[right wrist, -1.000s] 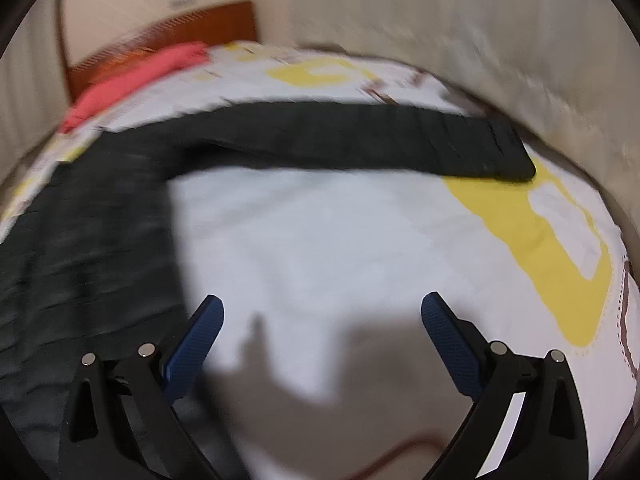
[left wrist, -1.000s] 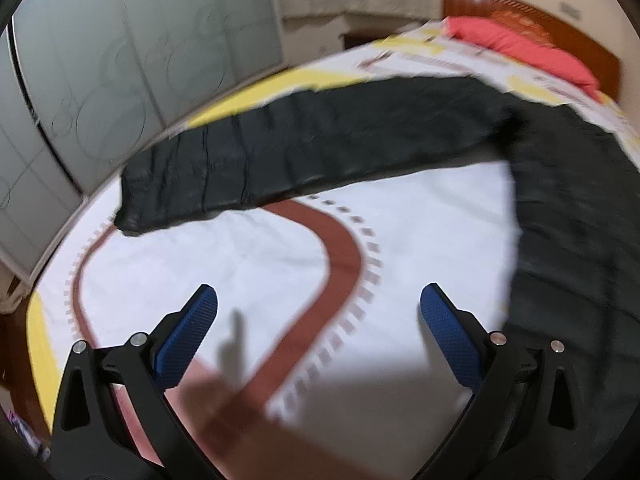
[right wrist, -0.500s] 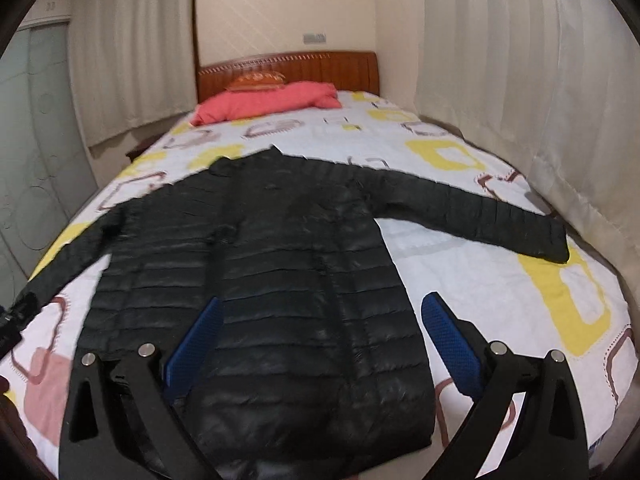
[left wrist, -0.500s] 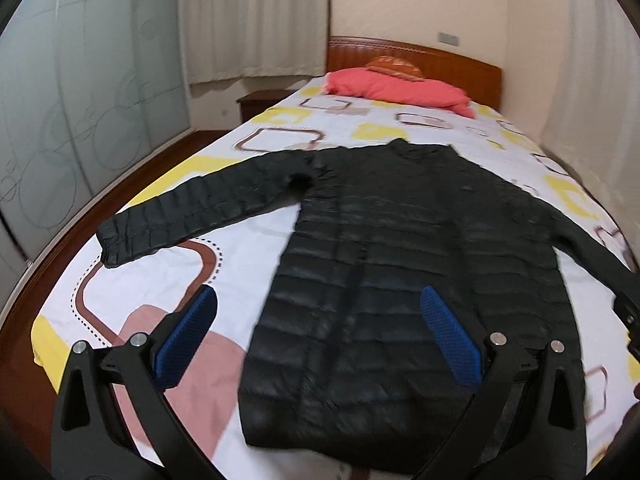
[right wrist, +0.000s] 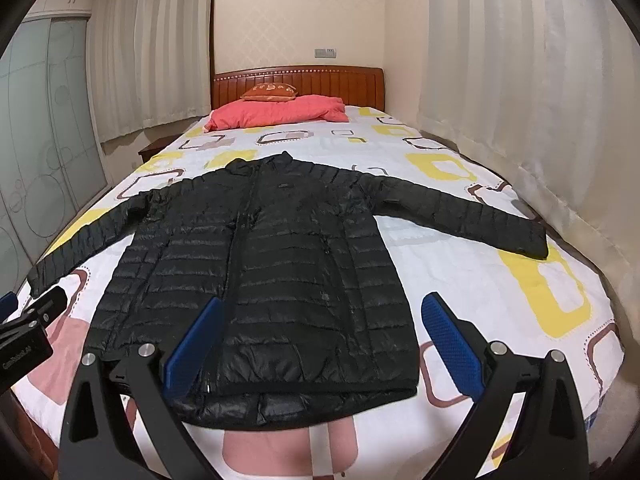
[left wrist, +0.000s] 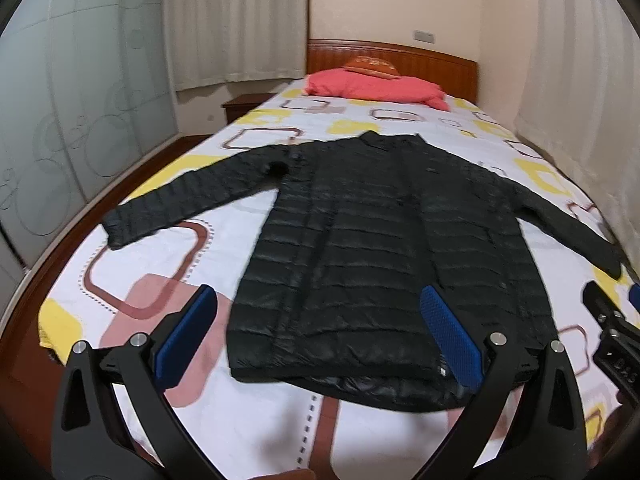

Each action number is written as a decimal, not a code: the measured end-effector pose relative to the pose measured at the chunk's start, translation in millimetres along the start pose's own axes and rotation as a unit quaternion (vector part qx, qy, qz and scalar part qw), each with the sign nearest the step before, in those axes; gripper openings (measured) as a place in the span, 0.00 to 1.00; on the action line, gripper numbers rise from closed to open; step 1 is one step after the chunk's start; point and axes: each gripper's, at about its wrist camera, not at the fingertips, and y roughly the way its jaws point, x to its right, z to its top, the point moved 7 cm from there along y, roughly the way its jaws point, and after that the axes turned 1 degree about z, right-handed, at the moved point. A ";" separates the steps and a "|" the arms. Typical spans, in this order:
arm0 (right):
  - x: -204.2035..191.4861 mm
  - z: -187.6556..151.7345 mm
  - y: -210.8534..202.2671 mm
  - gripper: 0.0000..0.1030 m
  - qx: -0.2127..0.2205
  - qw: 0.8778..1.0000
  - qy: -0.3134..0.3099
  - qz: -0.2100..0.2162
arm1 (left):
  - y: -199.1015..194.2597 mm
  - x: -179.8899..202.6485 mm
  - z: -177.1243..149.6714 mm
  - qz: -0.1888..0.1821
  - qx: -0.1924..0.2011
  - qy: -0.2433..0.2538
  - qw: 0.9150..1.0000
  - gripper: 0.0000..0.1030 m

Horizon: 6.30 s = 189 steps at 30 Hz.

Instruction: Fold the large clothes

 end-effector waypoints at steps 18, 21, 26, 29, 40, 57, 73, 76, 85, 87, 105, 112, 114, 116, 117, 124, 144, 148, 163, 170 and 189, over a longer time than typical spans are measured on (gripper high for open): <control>-5.6 -11.1 -10.0 0.96 -0.005 1.000 -0.005 0.003 | -12.5 11.2 -14.3 -0.020 -0.017 -0.001 1.000 0.98; -5.9 -11.6 -9.1 0.96 -0.009 1.000 -0.004 0.006 | -13.4 10.6 -13.5 -0.023 -0.010 -0.003 1.000 0.98; -8.1 -12.0 -7.8 0.96 -0.012 1.000 -0.004 0.009 | -11.7 11.9 -13.2 -0.018 -0.011 0.004 1.000 0.98; -11.0 -12.9 -7.3 0.96 -0.014 1.000 -0.004 0.012 | -10.3 9.1 -13.2 -0.011 -0.013 -0.003 1.000 0.98; -18.4 -18.5 -4.3 0.96 -0.023 0.999 -0.006 0.024 | -9.2 9.4 -16.4 -0.021 -0.020 -0.005 1.000 0.98; -20.4 -19.5 -5.2 0.96 -0.025 0.999 -0.005 0.028 | -7.7 5.1 -19.6 -0.017 -0.024 -0.004 1.000 0.98; -22.3 -17.0 -7.2 0.96 -0.020 0.999 -0.003 0.030 | -9.2 3.5 -18.7 -0.015 -0.021 -0.003 1.000 0.98; -22.4 -16.3 -7.7 0.96 -0.019 0.999 -0.004 0.031 | -10.6 3.2 -17.4 -0.015 -0.019 -0.003 1.000 0.98; -22.3 -15.1 -8.5 0.96 -0.018 0.999 -0.002 0.030 | -11.9 2.6 -15.7 -0.015 -0.018 -0.004 1.000 0.98; -22.1 -15.2 -8.6 0.96 -0.018 0.999 -0.003 0.030 | -14.1 2.6 -13.7 -0.014 -0.016 -0.004 1.000 0.98; -23.5 -13.6 -9.7 0.96 -0.016 0.999 -0.003 0.030 | -18.3 3.7 -10.3 -0.013 -0.011 -0.003 1.000 0.98; -24.6 -11.9 -10.8 0.96 -0.015 0.999 -0.003 0.030 | -18.8 2.5 -9.0 -0.013 -0.010 -0.003 1.000 0.98; -24.5 -12.2 -10.8 0.96 -0.015 0.999 -0.002 0.030 | -18.9 3.0 -10.2 -0.013 -0.010 -0.003 1.000 0.98; -24.4 -12.4 -10.8 0.96 -0.015 0.999 -0.002 0.029 | -19.4 3.3 -9.3 -0.014 -0.009 -0.003 1.000 0.98; -24.3 -12.6 -10.9 0.96 -0.015 0.999 -0.002 0.030 | -19.4 3.3 -9.5 -0.013 -0.010 -0.003 1.000 0.98; -25.8 -10.9 -11.5 0.96 -0.015 0.999 -0.004 0.030 | -20.0 3.8 -9.0 -0.013 -0.010 -0.003 1.000 0.98; -18.7 -13.2 15.1 0.96 -0.036 0.998 0.022 0.049 | 4.7 -9.3 -5.9 -0.025 -0.035 -0.036 0.998 0.98; 8.4 -7.9 46.7 0.96 -0.054 0.995 0.068 0.059 | 47.3 -38.5 -5.4 -0.033 -0.080 -0.089 0.992 0.98; 215.5 -5.8 181.9 0.54 -0.057 0.949 0.311 -0.005 | 192.5 -188.2 -10.0 0.089 -0.133 -0.254 0.954 0.63; 329.2 -14.0 214.8 0.72 0.022 0.882 0.470 -0.014 | 217.8 -233.4 -13.9 0.115 -0.105 -0.350 0.924 0.89; 435.2 -2.9 264.9 0.22 0.090 0.855 0.491 -0.142 | 241.1 -239.9 -16.6 0.179 -0.078 -0.299 0.934 0.98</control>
